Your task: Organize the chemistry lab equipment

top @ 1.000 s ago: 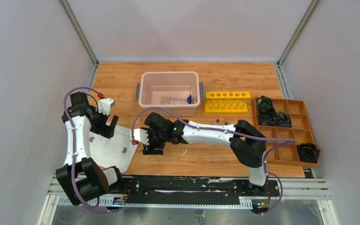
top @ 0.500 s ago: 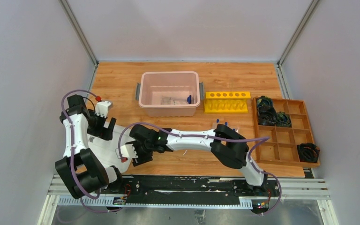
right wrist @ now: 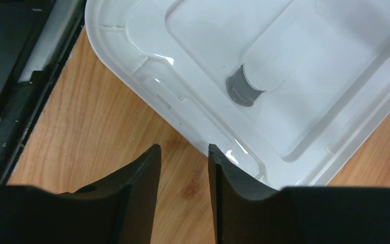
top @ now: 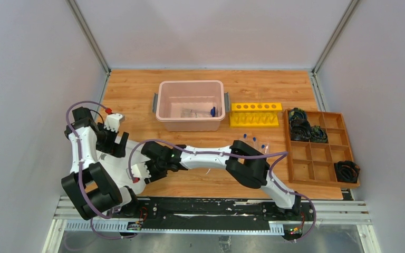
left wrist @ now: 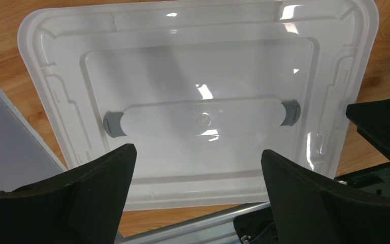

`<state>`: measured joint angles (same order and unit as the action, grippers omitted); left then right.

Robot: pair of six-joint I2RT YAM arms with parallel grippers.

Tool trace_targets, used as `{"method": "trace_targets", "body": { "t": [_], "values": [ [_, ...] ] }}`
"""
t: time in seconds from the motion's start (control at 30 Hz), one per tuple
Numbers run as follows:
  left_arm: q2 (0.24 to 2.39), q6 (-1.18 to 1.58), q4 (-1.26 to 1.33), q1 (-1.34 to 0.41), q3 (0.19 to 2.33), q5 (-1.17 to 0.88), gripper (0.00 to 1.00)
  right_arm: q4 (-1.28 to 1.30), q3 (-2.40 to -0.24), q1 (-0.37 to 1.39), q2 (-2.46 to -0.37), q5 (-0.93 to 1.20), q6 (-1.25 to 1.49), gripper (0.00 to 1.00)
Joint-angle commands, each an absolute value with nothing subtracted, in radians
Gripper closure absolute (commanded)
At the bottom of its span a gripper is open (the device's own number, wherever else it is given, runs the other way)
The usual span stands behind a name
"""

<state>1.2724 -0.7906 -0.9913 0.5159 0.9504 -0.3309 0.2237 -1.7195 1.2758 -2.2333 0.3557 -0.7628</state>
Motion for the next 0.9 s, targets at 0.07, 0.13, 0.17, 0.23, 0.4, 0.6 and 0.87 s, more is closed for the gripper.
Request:
{"method": "trace_targets", "body": {
  "t": [0.07,0.13,0.17,0.23,0.4,0.6,0.87],
  "values": [
    [1.213,-0.86,-1.002,0.523,0.971,-0.411,0.0,0.214,-1.743,1.284,-2.276,0.327,-0.8,0.66],
    [1.19,-0.879,-1.008,0.525,0.966,-0.441,0.0,0.215,-1.744,1.284,-2.282,0.322,-0.807,0.71],
    [1.179,-0.887,-1.009,0.525,0.963,-0.46,0.0,0.215,-1.743,1.283,-2.285,0.321,-0.811,0.75],
    [1.157,-0.899,-1.009,0.524,0.955,-0.493,0.0,0.22,-1.744,1.282,-2.292,0.316,-0.818,0.8],
    [1.088,-0.95,-1.026,0.524,0.945,-0.585,0.0,0.236,-1.754,1.279,-2.31,0.319,-0.821,0.98],
    [0.965,-0.92,-1.025,0.524,1.008,-0.764,0.0,0.211,-1.764,1.277,-2.293,0.324,-0.804,1.0],
    [0.875,-0.868,-1.027,0.525,1.233,-0.866,0.0,0.033,-1.694,1.214,-2.163,0.463,-0.556,1.0]
  ]
}}
